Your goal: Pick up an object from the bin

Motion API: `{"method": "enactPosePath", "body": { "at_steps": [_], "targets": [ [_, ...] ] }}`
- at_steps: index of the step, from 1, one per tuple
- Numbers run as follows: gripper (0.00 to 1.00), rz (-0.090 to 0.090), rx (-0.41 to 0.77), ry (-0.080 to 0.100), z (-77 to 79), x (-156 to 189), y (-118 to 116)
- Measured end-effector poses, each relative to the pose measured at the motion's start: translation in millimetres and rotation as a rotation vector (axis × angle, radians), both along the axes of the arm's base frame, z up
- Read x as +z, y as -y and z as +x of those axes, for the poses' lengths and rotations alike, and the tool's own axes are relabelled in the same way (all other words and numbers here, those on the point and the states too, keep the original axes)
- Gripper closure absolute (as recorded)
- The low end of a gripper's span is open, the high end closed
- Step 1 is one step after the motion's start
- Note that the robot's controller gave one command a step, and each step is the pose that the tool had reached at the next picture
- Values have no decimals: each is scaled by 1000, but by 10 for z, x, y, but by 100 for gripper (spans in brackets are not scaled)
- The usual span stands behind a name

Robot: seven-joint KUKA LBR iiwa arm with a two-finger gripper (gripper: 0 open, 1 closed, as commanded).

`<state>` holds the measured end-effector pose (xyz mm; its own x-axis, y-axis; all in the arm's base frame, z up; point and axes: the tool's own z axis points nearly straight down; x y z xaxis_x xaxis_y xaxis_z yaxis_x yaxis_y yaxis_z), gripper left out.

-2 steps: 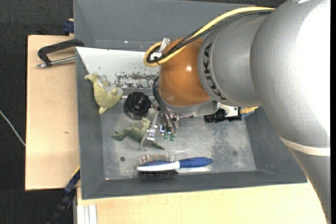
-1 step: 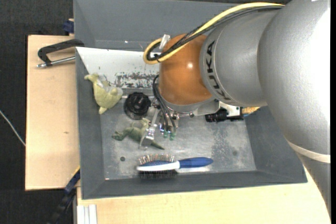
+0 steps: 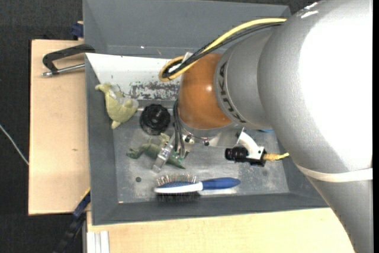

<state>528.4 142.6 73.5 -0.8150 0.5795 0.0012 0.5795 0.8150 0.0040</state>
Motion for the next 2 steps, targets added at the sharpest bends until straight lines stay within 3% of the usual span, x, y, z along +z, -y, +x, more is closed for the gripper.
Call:
{"method": "enactPosePath", "body": {
  "at_steps": [1, 2],
  "targets": [
    [0, -2, -137, 8, -88, 1, -291],
    [100, 3, -136, 8, -84, 26, -312]
  ]
}}
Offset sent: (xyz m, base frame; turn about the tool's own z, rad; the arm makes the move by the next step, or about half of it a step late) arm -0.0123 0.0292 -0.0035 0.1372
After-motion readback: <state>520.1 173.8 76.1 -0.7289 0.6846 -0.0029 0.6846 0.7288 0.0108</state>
